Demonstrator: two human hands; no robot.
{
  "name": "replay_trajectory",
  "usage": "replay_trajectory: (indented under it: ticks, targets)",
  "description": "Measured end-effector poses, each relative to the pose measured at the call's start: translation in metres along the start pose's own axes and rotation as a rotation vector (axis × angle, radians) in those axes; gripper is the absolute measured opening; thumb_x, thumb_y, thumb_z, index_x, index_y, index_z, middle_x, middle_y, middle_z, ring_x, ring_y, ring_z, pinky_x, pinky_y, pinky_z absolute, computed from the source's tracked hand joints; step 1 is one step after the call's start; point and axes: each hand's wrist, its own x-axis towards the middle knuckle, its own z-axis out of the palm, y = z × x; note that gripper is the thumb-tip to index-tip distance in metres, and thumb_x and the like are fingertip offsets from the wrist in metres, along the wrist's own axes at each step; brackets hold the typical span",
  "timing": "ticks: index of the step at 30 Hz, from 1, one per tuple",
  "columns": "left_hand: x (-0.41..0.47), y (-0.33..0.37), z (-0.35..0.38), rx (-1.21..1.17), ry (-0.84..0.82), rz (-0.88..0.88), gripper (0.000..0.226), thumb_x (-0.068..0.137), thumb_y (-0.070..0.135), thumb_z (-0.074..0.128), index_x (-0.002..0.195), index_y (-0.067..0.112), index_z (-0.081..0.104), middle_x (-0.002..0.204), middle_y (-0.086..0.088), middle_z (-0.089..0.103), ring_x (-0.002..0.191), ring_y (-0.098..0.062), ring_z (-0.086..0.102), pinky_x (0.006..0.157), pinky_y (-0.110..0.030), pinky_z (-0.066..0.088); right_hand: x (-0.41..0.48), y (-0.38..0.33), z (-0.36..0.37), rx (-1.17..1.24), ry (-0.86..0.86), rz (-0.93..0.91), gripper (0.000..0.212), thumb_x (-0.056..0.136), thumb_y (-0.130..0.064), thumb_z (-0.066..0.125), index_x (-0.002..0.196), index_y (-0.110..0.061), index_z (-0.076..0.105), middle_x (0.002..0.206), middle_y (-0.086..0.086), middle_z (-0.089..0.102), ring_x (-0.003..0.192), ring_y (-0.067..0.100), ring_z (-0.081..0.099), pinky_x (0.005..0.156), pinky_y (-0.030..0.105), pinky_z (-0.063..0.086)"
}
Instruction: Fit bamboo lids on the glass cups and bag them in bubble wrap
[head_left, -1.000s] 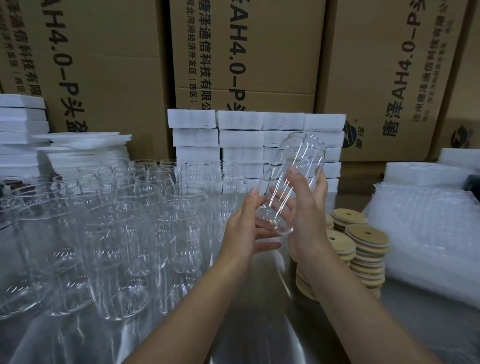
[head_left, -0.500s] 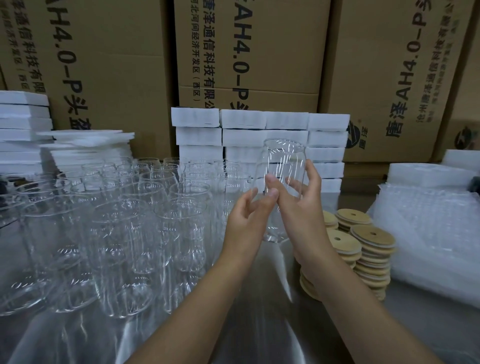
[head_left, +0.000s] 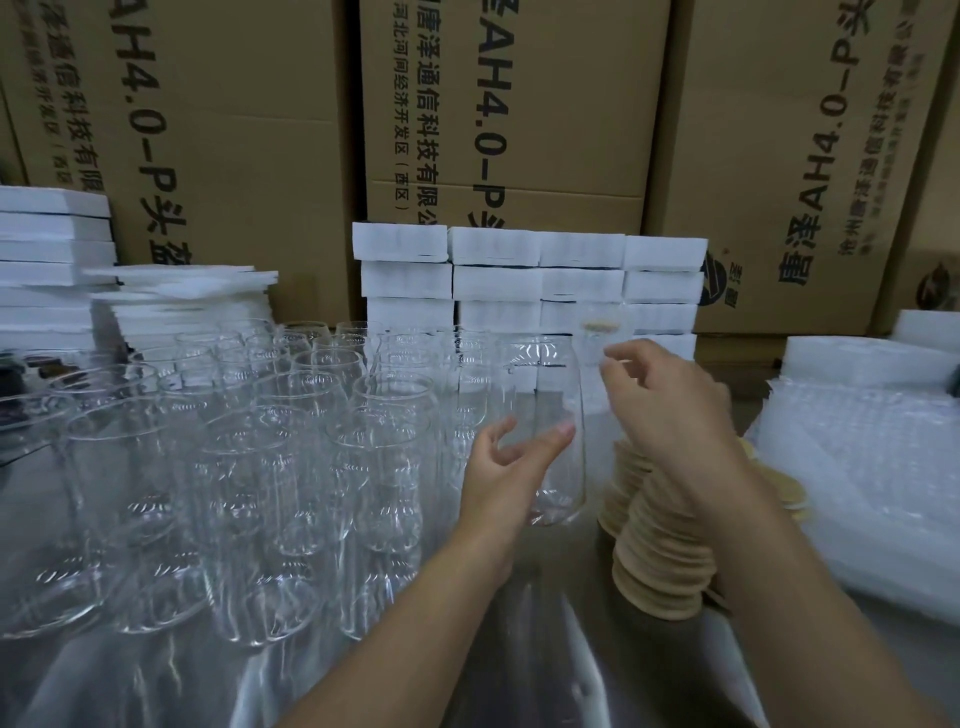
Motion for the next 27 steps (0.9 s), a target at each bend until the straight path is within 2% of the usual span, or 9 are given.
replay_trajectory:
  ticks: [3, 6, 9, 12, 14, 17, 20, 24, 27]
  targets:
    - [0.004, -0.009, -0.004, 0.046, -0.012, 0.013, 0.082, 0.055, 0.051, 0.085, 0.125, 0.034, 0.046, 0.115, 0.007, 0.058, 0.099, -0.005, 0.061, 0.082, -0.032, 0.053, 0.022, 0.014, -0.013, -0.459, -0.392, 0.142, 0.064, 0.086, -0.061, 0.051, 0.14, -0.028, 0.039, 0.141, 0.002, 0.048, 0.133, 0.03, 0.036, 0.105, 0.044, 0.023]
    - [0.007, -0.017, -0.003, 0.085, -0.046, 0.034, 0.083, 0.053, 0.048, 0.086, 0.124, 0.035, 0.045, 0.116, 0.006, 0.056, 0.104, -0.009, 0.06, 0.088, -0.036, 0.053, 0.035, 0.021, -0.02, -0.603, -0.676, 0.18, 0.082, 0.078, -0.064, 0.061, 0.143, -0.022, 0.035, 0.149, 0.004, 0.037, 0.137, 0.03, 0.033, 0.114, 0.049, 0.021]
    - [0.012, -0.024, -0.002, 0.1, -0.021, 0.063, 0.08, 0.051, 0.048, 0.082, 0.121, 0.035, 0.045, 0.115, 0.003, 0.055, 0.109, -0.013, 0.057, 0.096, -0.04, 0.051, 0.039, 0.022, -0.022, -0.581, -0.752, 0.175, 0.075, 0.079, -0.051, 0.069, 0.14, -0.019, 0.041, 0.145, 0.005, 0.042, 0.131, 0.03, 0.04, 0.114, 0.052, 0.023]
    - [0.014, -0.034, -0.003, 0.143, -0.023, 0.105, 0.073, 0.065, 0.037, 0.088, 0.124, 0.034, 0.044, 0.117, 0.006, 0.053, 0.113, -0.008, 0.052, 0.097, -0.032, 0.048, 0.038, 0.022, -0.021, -0.557, -0.758, 0.153, 0.078, 0.077, -0.045, 0.072, 0.143, -0.021, 0.038, 0.145, 0.002, 0.041, 0.127, 0.025, 0.044, 0.102, 0.035, 0.036]
    - [0.015, -0.038, -0.002, 0.159, -0.021, 0.124, 0.074, 0.064, 0.038, 0.088, 0.124, 0.035, 0.044, 0.117, 0.008, 0.052, 0.115, -0.005, 0.049, 0.098, -0.029, 0.045, 0.038, 0.023, -0.021, -0.471, -0.712, 0.153, 0.083, 0.076, -0.046, 0.071, 0.146, -0.025, 0.032, 0.149, 0.003, 0.036, 0.126, 0.024, 0.044, 0.089, 0.028, 0.039]
    - [0.015, -0.037, 0.001, 0.181, -0.016, 0.126, 0.081, 0.052, 0.051, 0.08, 0.122, 0.036, 0.042, 0.117, 0.009, 0.053, 0.114, -0.002, 0.049, 0.1, -0.03, 0.044, 0.04, 0.028, -0.015, -0.358, -0.466, 0.202, 0.089, 0.073, -0.052, 0.067, 0.149, -0.027, 0.027, 0.151, 0.012, 0.024, 0.132, 0.033, 0.035, 0.099, 0.039, 0.041]
    - [0.015, -0.038, 0.003, 0.194, -0.028, 0.118, 0.083, 0.05, 0.055, 0.077, 0.123, 0.037, 0.042, 0.116, 0.01, 0.053, 0.113, -0.001, 0.049, 0.099, -0.029, 0.045, 0.038, 0.028, -0.007, -0.24, -0.232, 0.218, 0.081, 0.076, -0.054, 0.066, 0.144, -0.021, 0.035, 0.143, 0.015, 0.024, 0.131, 0.036, 0.027, 0.097, 0.039, 0.037]
    - [0.018, -0.039, 0.003, 0.171, -0.01, 0.117, 0.08, 0.05, 0.053, 0.079, 0.12, 0.036, 0.042, 0.115, 0.009, 0.053, 0.113, -0.006, 0.051, 0.101, -0.037, 0.047, 0.032, 0.024, -0.004, 0.186, 0.067, 0.127, 0.058, 0.074, -0.051, 0.068, 0.121, -0.028, 0.045, 0.122, 0.001, 0.031, 0.115, 0.025, 0.043, 0.084, 0.034, 0.042]
    - [0.021, -0.041, 0.001, 0.167, -0.001, 0.11, 0.08, 0.051, 0.051, 0.082, 0.12, 0.038, 0.042, 0.113, 0.012, 0.051, 0.114, -0.008, 0.051, 0.096, -0.034, 0.048, 0.021, 0.014, -0.002, 0.51, 0.149, 0.064, 0.06, 0.067, -0.06, 0.072, 0.109, -0.031, 0.04, 0.115, -0.006, 0.048, 0.097, 0.01, 0.055, 0.071, 0.026, 0.044]
